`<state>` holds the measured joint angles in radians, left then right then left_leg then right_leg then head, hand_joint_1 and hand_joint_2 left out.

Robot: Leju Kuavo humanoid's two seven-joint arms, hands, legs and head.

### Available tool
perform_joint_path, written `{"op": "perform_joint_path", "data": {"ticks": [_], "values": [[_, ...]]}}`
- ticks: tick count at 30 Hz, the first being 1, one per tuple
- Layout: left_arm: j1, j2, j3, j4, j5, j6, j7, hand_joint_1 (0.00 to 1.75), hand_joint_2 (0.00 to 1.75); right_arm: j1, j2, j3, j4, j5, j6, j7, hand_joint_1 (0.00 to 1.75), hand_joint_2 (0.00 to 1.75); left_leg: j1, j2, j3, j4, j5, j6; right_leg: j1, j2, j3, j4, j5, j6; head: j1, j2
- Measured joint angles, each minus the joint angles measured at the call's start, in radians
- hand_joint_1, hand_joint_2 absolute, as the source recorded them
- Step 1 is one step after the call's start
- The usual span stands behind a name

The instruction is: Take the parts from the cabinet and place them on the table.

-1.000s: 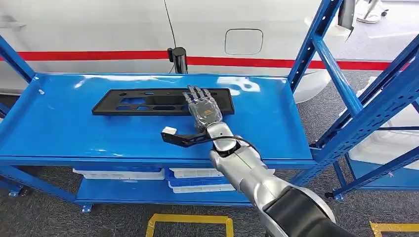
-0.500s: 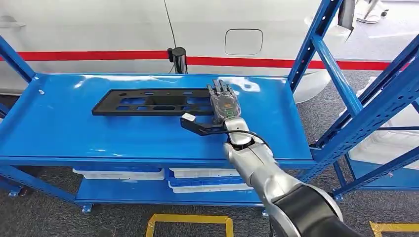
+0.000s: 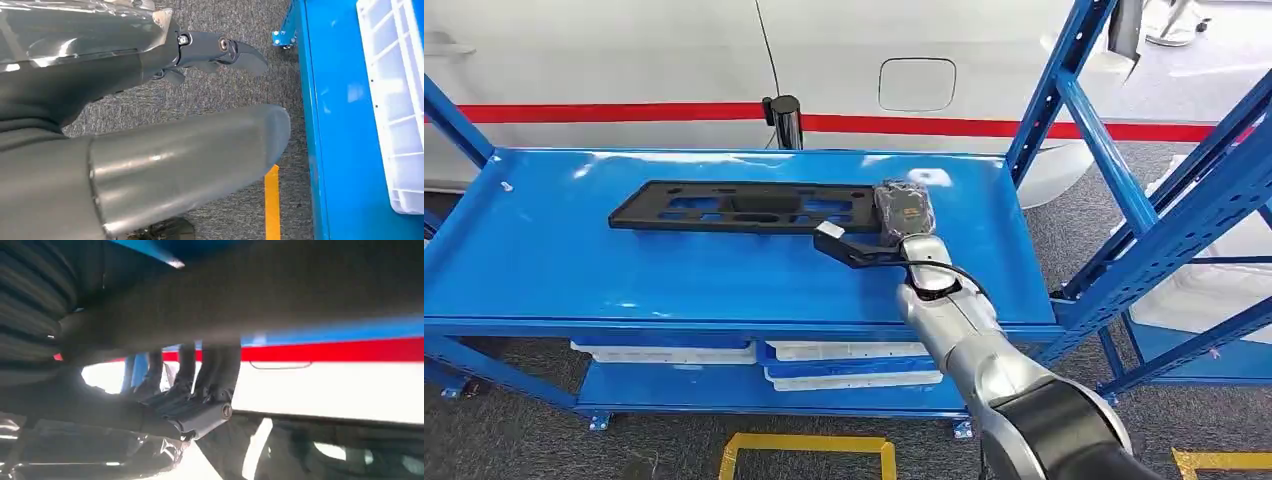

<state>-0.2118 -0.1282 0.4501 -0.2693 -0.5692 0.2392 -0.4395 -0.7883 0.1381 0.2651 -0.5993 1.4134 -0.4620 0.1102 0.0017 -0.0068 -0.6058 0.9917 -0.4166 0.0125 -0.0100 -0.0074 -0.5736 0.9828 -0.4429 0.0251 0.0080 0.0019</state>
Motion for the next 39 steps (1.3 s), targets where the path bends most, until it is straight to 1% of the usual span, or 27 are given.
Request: {"op": "perform_joint_path", "data": {"ticks": [6,17,20,23,25,26,27,32,35,39], "values": [[0.0,0.0,0.0,0.0,0.005,0.011,-0.015,0.0,0.0,0.011,0.005,0.0,-0.038,0.002,-0.003,-0.047,1.75,1.75,0.0,0.0,0.0,0.0,0.0,0.0,0.0,0.0,0.0,0.0,0.0,0.0,0.0,0.0],[0.0,0.001,0.0,0.0,0.005,0.013,-0.019,0.0,0.0,0.025,0.015,0.001,-0.066,0.001,-0.006,-0.06,1.75,1.75,0.0,0.0,-0.001,0.0,0.0,0.0,0.0,0.0,0.0,0.0,0.0,0.0,0.0,0.0],[0.0,0.0,0.0,0.0,0.004,0.023,-0.028,0.0,0.0,0.032,0.015,0.001,-0.085,-0.008,-0.01,-0.074,1.75,1.75,0.0,0.0,-0.001,0.0,0.0,0.0,0.0,0.0,0.0,0.0,0.0,0.0,0.0,0.0],[0.0,-0.001,0.0,0.0,-0.004,0.058,-0.037,0.0,0.0,0.05,0.016,0.002,-0.135,-0.033,-0.011,-0.101,1.75,1.75,0.0,0.0,-0.001,0.0,0.0,0.0,0.0,0.0,-0.001,0.0,0.0,0.0,0.0,0.0],[0.001,-0.003,-0.006,0.0,-0.021,0.076,-0.062,0.0,0.0,0.069,0.015,0.003,-0.2,-0.062,-0.012,-0.124,1.75,1.75,0.0,0.0,-0.002,0.0,0.0,0.0,0.0,0.0,-0.001,0.0,0.0,0.0,0.0,0.0],[0.001,-0.003,-0.011,0.0,-0.027,0.078,-0.063,0.0,0.0,0.082,0.015,0.005,-0.243,-0.078,-0.011,-0.134,1.75,1.75,0.0,0.0,-0.002,0.0,0.0,0.0,0.0,0.0,-0.001,0.0,0.0,0.0,0.0,0.0],[0.001,-0.005,-0.014,0.0,-0.031,0.08,-0.062,0.0,1.75,0.098,0.014,0.009,-0.3,-0.093,-0.006,-0.14,1.75,1.75,0.0,0.0,-0.002,0.0,0.0,0.0,0.0,0.0,-0.002,0.0,0.0,0.0,0.0,0.0],[0.002,-0.009,-0.027,0.0,-0.04,0.087,-0.051,0.0,1.75,0.143,-0.014,0.03,-0.583,-0.135,0.041,-0.14,1.75,1.75,0.0,0.0,-0.004,0.0,0.0,0.0,0.0,0.0,-0.003,0.0,0.0,0.0,0.0,0.0],[0.002,-0.01,-0.034,0.0,-0.047,0.088,-0.048,0.0,1.75,0.145,-0.028,0.037,-0.679,-0.142,0.053,-0.139,1.75,1.75,0.0,0.0,-0.004,0.0,0.0,0.0,0.0,0.0,-0.003,0.0,0.0,0.0,0.0,0.0],[0.002,-0.012,-0.035,0.0,-0.045,0.084,-0.048,0.0,1.75,0.153,-0.052,0.046,-0.767,-0.151,0.037,-0.144,1.75,1.75,0.0,0.0,-0.004,0.0,0.0,0.0,0.0,0.0,-0.003,0.0,0.0,0.0,0.0,0.0]]}}
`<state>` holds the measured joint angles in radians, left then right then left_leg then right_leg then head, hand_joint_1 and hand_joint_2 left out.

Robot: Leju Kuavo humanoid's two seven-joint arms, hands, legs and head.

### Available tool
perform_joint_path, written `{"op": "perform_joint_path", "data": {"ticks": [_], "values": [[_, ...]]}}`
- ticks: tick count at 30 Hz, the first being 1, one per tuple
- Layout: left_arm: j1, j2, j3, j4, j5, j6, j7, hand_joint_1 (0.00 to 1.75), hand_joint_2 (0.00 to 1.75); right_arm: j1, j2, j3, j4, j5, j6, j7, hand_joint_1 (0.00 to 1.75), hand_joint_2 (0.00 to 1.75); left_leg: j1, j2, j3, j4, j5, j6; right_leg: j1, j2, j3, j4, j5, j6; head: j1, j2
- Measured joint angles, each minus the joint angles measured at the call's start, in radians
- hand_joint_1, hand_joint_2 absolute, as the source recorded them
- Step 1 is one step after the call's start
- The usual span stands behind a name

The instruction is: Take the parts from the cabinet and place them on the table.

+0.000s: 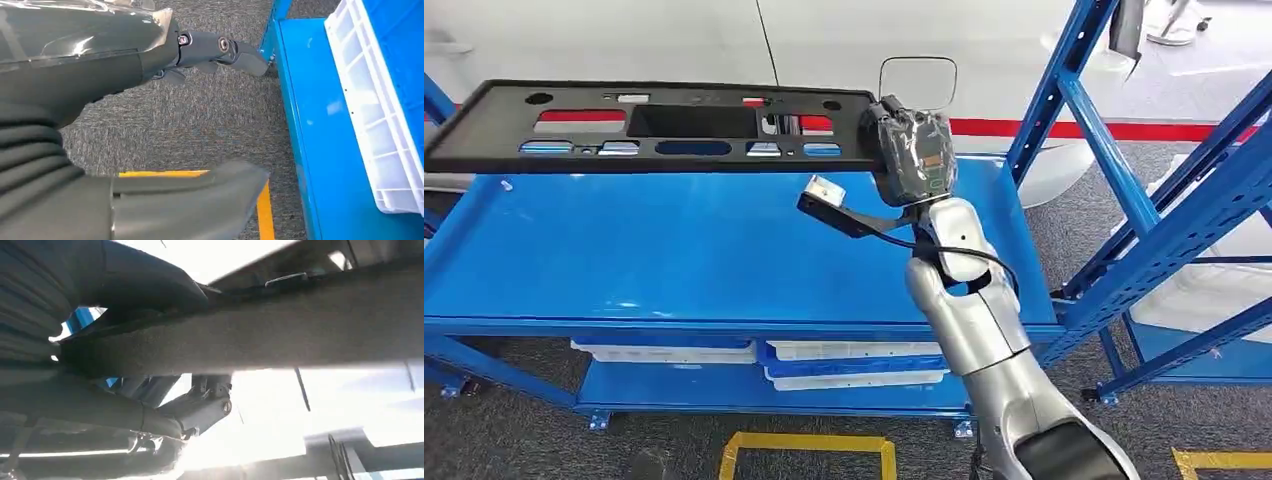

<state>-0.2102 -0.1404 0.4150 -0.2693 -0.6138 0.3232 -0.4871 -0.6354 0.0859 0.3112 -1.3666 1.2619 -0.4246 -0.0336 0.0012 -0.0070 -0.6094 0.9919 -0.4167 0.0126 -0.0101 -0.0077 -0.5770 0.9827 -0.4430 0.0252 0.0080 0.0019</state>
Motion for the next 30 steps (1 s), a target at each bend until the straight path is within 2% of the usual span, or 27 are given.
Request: {"op": "perform_joint_path", "data": {"ticks": [6,13,28,30], "values": [[0.0,-0.003,0.0,0.0,0.011,-0.005,-0.003,0.0,1.75,0.001,-0.066,0.019,-0.158,-0.033,0.001,-0.004,1.75,1.75,0.0,0.0,0.0,0.0,0.0,0.0,0.0,0.0,0.0,0.0,0.0,0.0,0.0,0.0],[0.0,-0.004,0.001,0.0,0.027,0.001,-0.011,0.0,1.75,0.023,-0.104,0.044,-0.264,-0.076,-0.006,-0.01,1.75,1.75,0.0,-0.001,0.0,0.0,0.0,0.0,0.0,0.0,0.0,0.0,0.0,0.0,0.0,0.0],[0.007,-0.003,0.006,0.0,0.071,-0.017,-0.006,0.0,1.75,0.095,-0.16,0.06,-0.323,-0.153,-0.038,-0.032,1.75,1.75,0.0,-0.001,0.0,0.0,0.0,0.0,0.0,0.0,0.0,0.0,0.0,0.0,0.0,0.0],[0.011,0.001,0.012,0.0,0.081,-0.019,0.0,0.0,1.75,0.101,-0.167,0.06,-0.323,-0.171,-0.038,-0.043,1.75,1.75,-0.001,-0.001,-0.001,0.001,-0.002,0.002,-0.006,0.0,0.0,-0.001,0.0,0.0,0.0,0.0]]}}
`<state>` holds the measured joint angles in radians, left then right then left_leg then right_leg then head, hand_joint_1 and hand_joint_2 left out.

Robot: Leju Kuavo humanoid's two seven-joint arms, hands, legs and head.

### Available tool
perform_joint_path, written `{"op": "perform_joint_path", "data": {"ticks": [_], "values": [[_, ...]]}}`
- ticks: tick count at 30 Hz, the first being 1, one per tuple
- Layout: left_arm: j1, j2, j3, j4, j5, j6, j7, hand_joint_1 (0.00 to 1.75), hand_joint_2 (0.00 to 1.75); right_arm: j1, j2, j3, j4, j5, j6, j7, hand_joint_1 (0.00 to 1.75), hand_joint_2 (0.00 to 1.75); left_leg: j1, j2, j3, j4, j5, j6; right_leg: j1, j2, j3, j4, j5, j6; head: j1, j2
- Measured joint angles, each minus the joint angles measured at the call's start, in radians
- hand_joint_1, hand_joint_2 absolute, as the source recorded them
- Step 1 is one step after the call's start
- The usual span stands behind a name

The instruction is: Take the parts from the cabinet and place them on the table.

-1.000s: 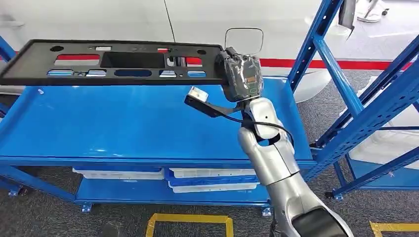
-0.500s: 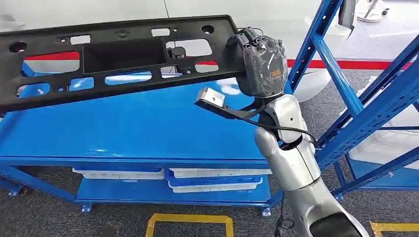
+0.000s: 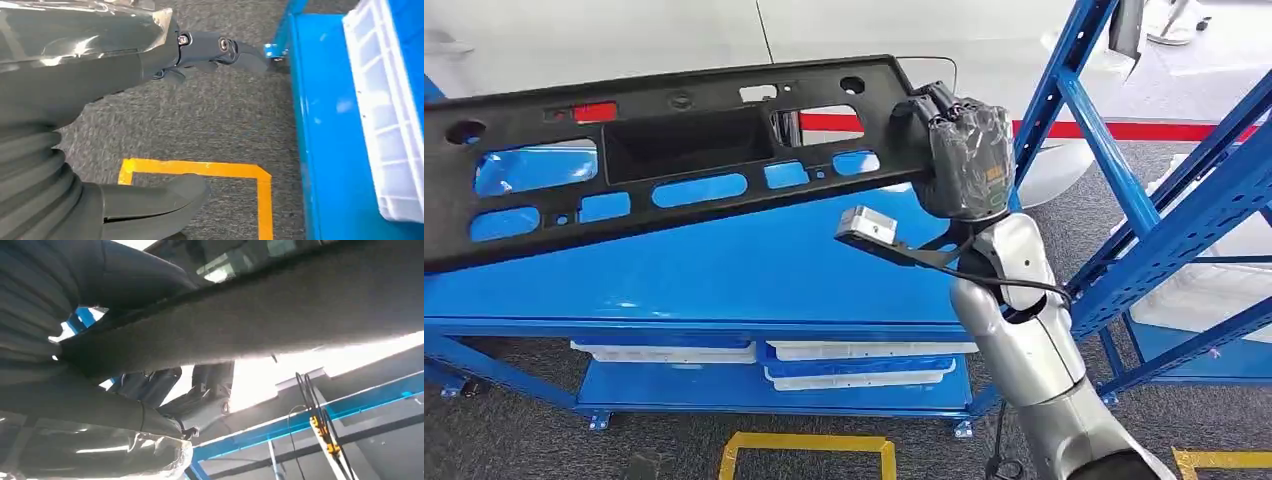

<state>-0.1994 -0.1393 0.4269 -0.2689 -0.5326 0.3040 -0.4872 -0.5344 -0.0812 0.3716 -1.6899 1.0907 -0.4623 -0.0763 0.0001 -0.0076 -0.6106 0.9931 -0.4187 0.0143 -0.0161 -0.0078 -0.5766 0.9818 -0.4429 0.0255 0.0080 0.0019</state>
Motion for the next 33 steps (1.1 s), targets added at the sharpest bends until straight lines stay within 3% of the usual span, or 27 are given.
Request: {"op": "perform_joint_path", "data": {"ticks": [7,10,11,12,13,15,16,17,18,19,21,22,25,26,27,28,31,32,33], "values": [[0.012,0.008,0.013,0.0,0.005,0.0,0.016,0.0,1.75,0.0,-0.003,0.011,0.009,-0.019,0.002,-0.011,1.75,1.75,0.0,0.0,-0.005,0.005,-0.002,0.004,-0.007,-0.001,0.0,0.0,0.001,0.003,0.0,0.0],[0.012,0.011,0.016,0.0,0.005,0.0,0.018,0.0,1.75,0.0,-0.002,0.015,0.01,-0.019,0.002,-0.011,1.75,1.75,-0.002,-0.001,-0.008,0.009,-0.005,0.012,-0.009,-0.003,0.002,-0.004,0.003,0.012,0.0,0.0],[0.012,0.011,0.016,0.0,0.005,0.0,0.018,0.0,1.75,-0.002,-0.002,0.016,0.01,-0.019,0.002,-0.012,1.75,1.75,-0.002,-0.002,-0.003,-0.002,0.0,0.019,-0.006,-0.003,0.005,-0.009,0.004,0.018,0.0,0.0],[0.012,0.011,0.016,0.0,0.005,0.0,0.018,0.0,1.75,-0.002,-0.002,0.016,0.01,-0.019,0.002,-0.012,1.75,1.75,0.011,0.0,0.011,-0.02,0.01,0.029,-0.002,-0.002,-0.001,0.001,-0.004,0.02,0.001,0.0],[0.012,0.009,0.016,0.0,0.005,0.0,0.018,0.0,1.75,-0.004,-0.002,0.016,0.01,-0.019,0.002,-0.012,1.75,1.75,0.008,0.001,0.016,-0.026,0.013,0.035,-0.003,-0.001,-0.016,0.04,-0.03,0.011,0.0,0.0],[0.011,0.009,0.016,0.0,0.005,0.0,0.018,0.0,1.75,-0.004,-0.005,0.016,0.011,-0.019,0.002,-0.012,1.75,1.75,0.008,0.0,0.015,-0.025,0.012,0.036,-0.004,0.003,-0.097,0.211,-0.104,-0.005,0.002,0.0],[0.011,0.008,0.016,0.0,0.005,0.0,0.018,0.0,1.75,-0.003,-0.005,0.016,0.013,-0.019,0.002,-0.013,1.75,1.75,0.008,-0.002,0.014,-0.024,0.012,0.036,-0.003,0.004,-0.136,0.289,-0.131,-0.005,0.003,0.0],[0.012,0.008,0.016,0.0,0.005,0.0,0.018,0.0,1.75,-0.001,-0.006,0.016,0.015,-0.019,0.002,-0.013,1.75,1.75,0.008,-0.003,0.013,-0.024,0.012,0.035,-0.004,0.004,-0.156,0.33,-0.138,0.001,0.002,0.0],[0.013,0.007,0.016,0.0,0.005,0.0,0.018,0.0,1.75,0.0,-0.006,0.016,0.016,-0.019,0.002,-0.013,1.75,1.75,0.008,-0.005,0.013,-0.023,0.014,0.034,-0.005,0.004,-0.151,0.318,-0.128,0.007,0.003,0.0],[0.013,0.007,0.016,0.0,0.005,-0.001,0.018,0.0,1.75,0.0,-0.007,0.016,0.017,-0.019,0.002,-0.013,1.75,1.75,0.01,-0.007,0.013,-0.021,0.014,0.032,-0.007,0.004,-0.12,0.259,-0.102,0.018,0.003,0.0],[0.013,0.005,0.018,0.0,0.008,-0.007,0.023,0.0,1.75,-0.003,-0.008,0.017,0.017,-0.02,0.005,-0.012,1.75,1.75,0.013,-0.013,0.011,-0.005,0.007,0.021,-0.02,0.004,-0.018,0.059,-0.025,0.04,0.003,0.0],[0.013,0.006,0.018,0.0,0.008,-0.011,0.023,0.0,1.75,-0.005,-0.008,0.017,0.018,-0.02,0.008,-0.013,1.75,1.75,0.009,-0.015,0.004,0.006,0.002,0.013,-0.02,0.005,-0.003,0.025,-0.024,0.036,0.002,0.0],[0.015,0.007,0.019,0.001,0.011,-0.016,0.023,0.0,1.75,-0.01,-0.011,0.023,0.022,-0.034,0.023,-0.011,1.75,1.75,0.006,-0.017,-0.007,0.011,0.007,-0.003,-0.009,0.008,-0.011,0.035,-0.012,0.02,0.0,0.0],[0.015,0.008,0.02,0.001,0.014,-0.016,0.023,0.0,1.75,-0.012,-0.011,0.023,0.024,-0.045,0.026,-0.011,1.75,1.75,0.009,-0.018,-0.01,0.011,0.011,-0.008,-0.012,0.008,-0.013,0.036,-0.008,0.013,0.001,0.0],[0.015,0.011,0.023,0.001,0.02,-0.014,0.025,0.0,1.75,-0.018,-0.012,0.024,0.027,-0.056,0.029,-0.011,1.75,1.75,0.014,-0.013,-0.016,0.018,-0.001,-0.014,-0.019,0.007,-0.017,0.032,-0.001,0.003,0.002,0.0],[0.015,0.011,0.024,0.001,0.021,-0.013,0.028,0.0,1.75,-0.022,-0.012,0.027,0.029,-0.061,0.034,-0.012,1.75,1.75,0.014,-0.005,-0.024,0.042,-0.032,-0.018,-0.018,0.006,-0.02,0.032,0.003,-0.004,-0.001,0.0],[0.015,0.011,0.029,0.001,0.033,-0.013,0.03,0.0,1.75,-0.033,-0.013,0.034,0.041,-0.08,0.035,-0.021,1.75,1.75,0.016,0.003,-0.108,0.265,-0.168,-0.028,-0.009,0.002,-0.037,0.033,0.015,-0.022,-0.002,0.0],[0.017,0.011,0.034,0.001,0.04,-0.013,0.03,0.0,1.75,-0.037,-0.012,0.037,0.048,-0.087,0.035,-0.025,1.75,1.75,0.016,0.003,-0.125,0.321,-0.19,-0.028,-0.006,0.0,-0.045,0.033,0.02,-0.026,-0.002,0.0],[0.017,0.011,0.038,0.002,0.043,-0.013,0.029,0.0,1.75,-0.041,-0.012,0.041,0.055,-0.092,0.035,-0.027,1.75,1.75,0.016,0.003,-0.119,0.327,-0.188,-0.026,-0.003,0.0,-0.05,0.033,0.025,-0.027,-0.002,0.0]]}}
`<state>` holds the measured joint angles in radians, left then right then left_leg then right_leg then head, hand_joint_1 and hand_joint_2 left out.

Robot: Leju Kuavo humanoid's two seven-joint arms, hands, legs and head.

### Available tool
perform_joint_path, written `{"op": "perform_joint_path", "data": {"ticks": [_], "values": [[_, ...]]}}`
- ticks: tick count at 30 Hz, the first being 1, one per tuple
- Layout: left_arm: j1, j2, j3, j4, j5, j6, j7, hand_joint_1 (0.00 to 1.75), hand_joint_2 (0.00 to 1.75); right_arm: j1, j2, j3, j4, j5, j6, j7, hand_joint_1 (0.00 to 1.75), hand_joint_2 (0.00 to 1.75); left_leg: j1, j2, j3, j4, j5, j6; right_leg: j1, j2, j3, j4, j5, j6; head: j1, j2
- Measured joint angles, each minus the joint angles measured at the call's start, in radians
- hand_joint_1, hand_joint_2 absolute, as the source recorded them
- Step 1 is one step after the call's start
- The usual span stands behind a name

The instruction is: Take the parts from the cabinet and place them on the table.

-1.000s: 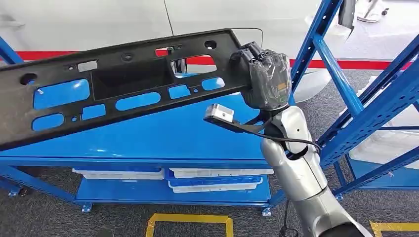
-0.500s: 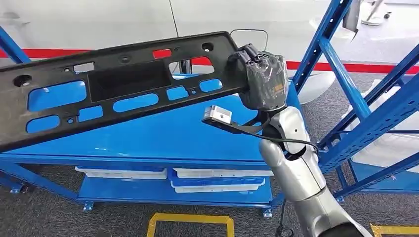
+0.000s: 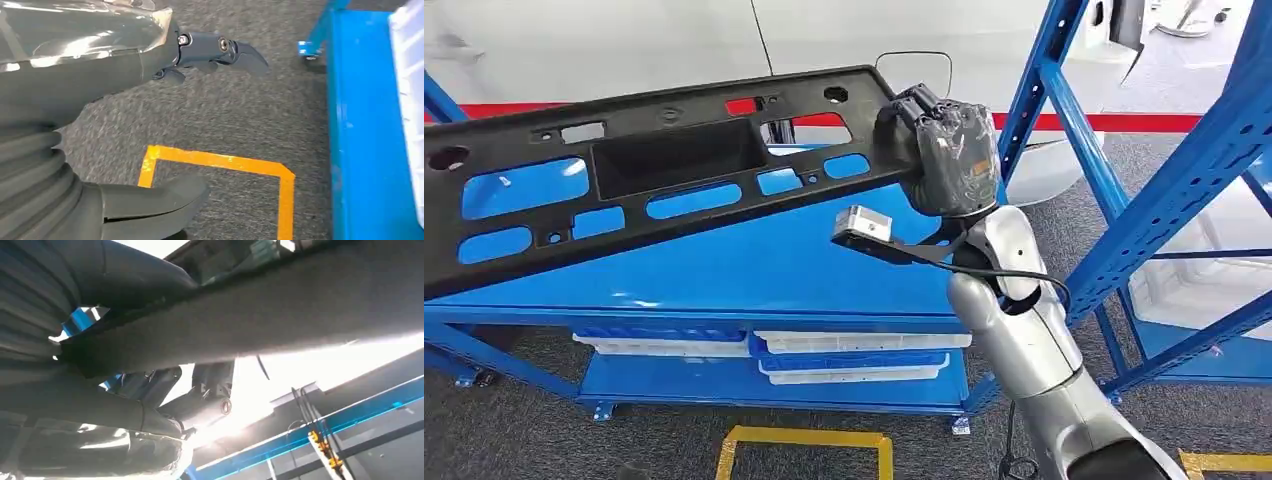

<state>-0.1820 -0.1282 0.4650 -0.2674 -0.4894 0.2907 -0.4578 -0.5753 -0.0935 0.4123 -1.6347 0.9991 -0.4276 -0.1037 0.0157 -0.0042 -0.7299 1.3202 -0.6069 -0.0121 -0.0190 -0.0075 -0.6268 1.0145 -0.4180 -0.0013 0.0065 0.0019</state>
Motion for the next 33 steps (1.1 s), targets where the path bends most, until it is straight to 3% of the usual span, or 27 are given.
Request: {"op": "perform_joint_path", "data": {"ticks": [1,3,4,5,8,9,11,13,14,15,16,17,18,19,20,21,23,24,25,26,27,28,29,30,31,32,33], "values": [[0.001,0.0,0.004,0.0,0.008,-0.001,0.0,0.0,1.75,-0.006,0.0,0.003,0.007,-0.002,0.0,-0.002,1.75,1.75,0.0,0.0,0.031,-0.041,0.02,0.006,0.003,0.0,-0.006,0.0,0.006,0.0,0.0,0.0],[0.0,0.002,0.006,0.0,0.018,-0.01,-0.007,0.0,1.75,-0.024,0.0,0.007,0.016,-0.003,0.0,-0.003,1.75,1.75,-0.003,0.001,0.151,-0.221,0.085,0.021,0.007,0.0,-0.016,0.0,0.017,0.003,0.0,0.0],[-0.003,0.004,0.01,0.0,0.019,-0.017,-0.011,0.0,1.75,-0.035,0.002,0.009,0.019,-0.004,0.0,-0.003,1.75,1.75,-0.007,0.002,0.204,-0.304,0.087,0.032,0.006,-0.001,-0.016,0.0,0.022,0.009,0.0,0.0],[-0.005,0.005,0.012,-0.001,0.02,-0.022,-0.013,0.0,1.75,-0.043,0.002,0.009,0.021,-0.005,0.0,-0.003,1.75,1.75,-0.013,0.006,0.206,-0.31,0.092,0.032,0.016,-0.001,-0.018,0.0,0.027,0.014,0.002,0.0],[-0.005,0.006,0.02,-0.001,0.025,-0.026,-0.017,0.0,1.75,-0.056,0.004,0.019,0.031,-0.009,0.0,-0.003,1.75,1.75,-0.026,0.001,0.195,-0.311,0.109,0.048,0.004,-0.009,-0.019,-0.008,0.044,0.035,0.001,0.0],[-0.005,0.005,0.021,0.0,0.027,-0.028,-0.017,0.0,1.75,-0.058,0.003,0.019,0.033,-0.011,0.001,-0.001,1.75,1.75,-0.023,0.001,0.191,-0.324,0.128,0.055,0.011,-0.009,-0.022,-0.012,0.052,0.043,0.003,0.0],[-0.008,0.005,0.022,0.0,0.029,-0.031,-0.017,0.0,1.75,-0.066,0.0,0.019,0.039,-0.016,0.006,0.004,1.75,1.75,-0.017,0.005,0.172,-0.333,0.155,0.067,0.009,-0.002,-0.058,0.052,-0.026,0.03,0.005,0.0],[-0.008,0.005,0.026,0.0,0.031,-0.038,-0.017,0.0,1.75,-0.068,-0.005,0.019,0.046,-0.024,0.009,0.005,1.75,1.75,-0.018,0.004,0.146,-0.332,0.175,0.071,0.007,0.001,-0.103,0.208,-0.122,0.02,0.005,0.0],[-0.007,0.005,0.027,0.0,0.032,-0.039,-0.017,0.0,1.75,-0.068,-0.005,0.021,0.052,-0.03,0.009,0.005,1.75,1.75,-0.018,0.004,0.131,-0.332,0.185,0.071,0.007,0.001,-0.119,0.281,-0.151,0.023,0.006,0.0],[-0.007,0.005,0.029,0.0,0.034,-0.04,-0.018,0.0,1.75,-0.068,-0.006,0.022,0.057,-0.034,0.009,0.005,1.75,1.75,-0.018,0.004,0.118,-0.331,0.194,0.07,0.006,0.001,-0.117,0.314,-0.154,0.032,0.005,0.0],[-0.007,0.005,0.029,0.0,0.039,-0.04,-0.021,0.0,1.75,-0.068,-0.006,0.024,0.063,-0.036,0.009,0.002,1.75,1.75,-0.018,0.004,0.104,-0.33,0.205,0.067,0.006,0.001,-0.089,0.297,-0.14,0.045,0.005,0.0],[-0.007,0.005,0.03,0.0,0.04,-0.042,-0.022,0.0,1.75,-0.069,-0.006,0.026,0.067,-0.037,0.009,0.001,1.75,1.75,-0.017,0.003,0.094,-0.33,0.213,0.064,0.005,0.001,-0.042,0.241,-0.115,0.056,0.005,0.0],[-0.007,0.006,0.03,0.0,0.041,-0.042,-0.023,0.0,1.75,-0.071,-0.006,0.027,0.07,-0.037,0.009,-0.001,1.75,1.75,-0.016,0.002,0.084,-0.328,0.222,0.059,0.004,0.001,0.026,0.147,-0.09,0.064,0.005,0.0],[-0.007,0.007,0.03,0.0,0.042,-0.042,-0.024,0.0,1.75,-0.075,-0.006,0.03,0.073,-0.038,0.009,-0.002,1.75,1.75,-0.016,0.001,0.077,-0.323,0.228,0.053,0.001,0.001,0.09,0.056,-0.083,0.065,0.005,0.0],[-0.007,0.009,0.031,0.0,0.042,-0.043,-0.024,0.0,1.75,-0.08,-0.006,0.032,0.075,-0.037,0.009,-0.002,1.75,1.75,-0.022,0.001,0.065,-0.316,0.232,0.048,0.001,0.003,0.14,-0.015,-0.107,0.057,0.006,0.0],[-0.007,0.009,0.031,0.0,0.042,-0.043,-0.025,0.0,1.75,-0.08,-0.005,0.035,0.076,-0.038,0.008,-0.003,1.75,1.75,-0.02,0.002,0.062,-0.316,0.24,0.042,0.013,0.008,0.132,-0.018,-0.108,0.045,0.001,0.0],[-0.006,0.01,0.032,0.0,0.043,-0.043,-0.027,0.0,1.75,-0.085,-0.005,0.038,0.081,-0.038,0.008,-0.004,1.75,1.75,-0.02,0.001,0.059,-0.317,0.255,0.033,0.015,0.007,0.121,-0.015,-0.101,0.035,0.003,0.0],[-0.005,0.011,0.033,0.0,0.043,-0.043,-0.027,0.0,1.75,-0.085,-0.005,0.039,0.083,-0.038,0.008,-0.003,1.75,1.75,-0.02,-0.001,0.055,-0.318,0.262,0.027,0.006,0.005,0.109,-0.019,-0.093,0.023,0.004,0.0],[-0.005,0.016,0.034,0.0,0.045,-0.043,-0.027,0.0,1.75,-0.091,-0.005,0.041,0.086,-0.038,0.009,-0.004,1.75,1.75,-0.014,-0.001,0.044,-0.306,0.238,0.021,-0.002,0.0,0.11,-0.019,-0.082,0.01,0.005,0.0],[-0.005,0.016,0.034,0.001,0.046,-0.043,-0.027,0.0,1.75,-0.093,-0.003,0.043,0.088,-0.039,0.008,-0.004,1.75,1.75,-0.013,0.001,0.03,-0.27,0.183,0.016,-0.002,0.0,0.099,-0.018,-0.072,-0.004,0.002,0.0],[-0.005,0.015,0.034,0.001,0.047,-0.043,-0.027,0.0,1.75,-0.096,-0.002,0.044,0.088,-0.041,0.008,-0.004,1.75,1.75,-0.011,0.001,0.01,-0.202,0.117,0.01,0.0,0.0,0.086,-0.018,-0.061,-0.011,0.002,0.0],[-0.005,0.016,0.034,0.001,0.048,-0.042,-0.027,0.0,1.75,-0.097,-0.001,0.044,0.089,-0.042,0.008,-0.003,1.75,1.75,-0.008,0.001,-0.012,-0.115,0.06,0.004,0.002,0.0,0.073,-0.017,-0.051,-0.011,0.002,0.0],[-0.005,0.016,0.035,0.001,0.048,-0.042,-0.027,0.0,1.75,-0.097,-0.001,0.045,0.09,-0.046,0.008,-0.003,1.75,1.75,-0.005,0.001,-0.027,-0.044,0.031,0.0,0.004,-0.001,0.062,-0.017,-0.042,-0.011,0.002,0.0],[-0.005,0.016,0.035,0.002,0.05,-0.042,-0.027,0.0,1.75,-0.097,-0.001,0.047,0.09,-0.05,0.008,-0.002,1.75,1.75,-0.003,0.001,-0.03,0.001,0.031,-0.001,0.005,-0.001,0.05,-0.016,-0.032,-0.01,0.002,0.0],[-0.005,0.017,0.035,0.002,0.05,-0.042,-0.027,0.0,1.75,-0.097,-0.001,0.047,0.091,-0.055,0.008,-0.002,1.75,1.75,-0.003,0.001,-0.016,0.004,0.052,0.0,0.005,-0.001,0.038,-0.014,-0.026,-0.007,0.002,0.0],[-0.005,0.017,0.035,0.003,0.05,-0.042,-0.028,0.0,1.75,-0.097,-0.001,0.047,0.091,-0.064,0.007,-0.001,1.75,1.75,-0.002,0.001,0.019,-0.031,0.087,0.001,0.005,-0.001,0.027,-0.011,-0.018,-0.005,0.002,0.0],[-0.005,0.018,0.035,0.003,0.05,-0.042,-0.028,0.0,1.75,-0.097,-0.001,0.047,0.091,-0.074,0.008,-0.001,1.75,1.75,-0.002,0.001,0.079,-0.108,0.12,0.005,0.005,-0.001,0.016,-0.008,-0.011,-0.001,0.002,0.0]]}}
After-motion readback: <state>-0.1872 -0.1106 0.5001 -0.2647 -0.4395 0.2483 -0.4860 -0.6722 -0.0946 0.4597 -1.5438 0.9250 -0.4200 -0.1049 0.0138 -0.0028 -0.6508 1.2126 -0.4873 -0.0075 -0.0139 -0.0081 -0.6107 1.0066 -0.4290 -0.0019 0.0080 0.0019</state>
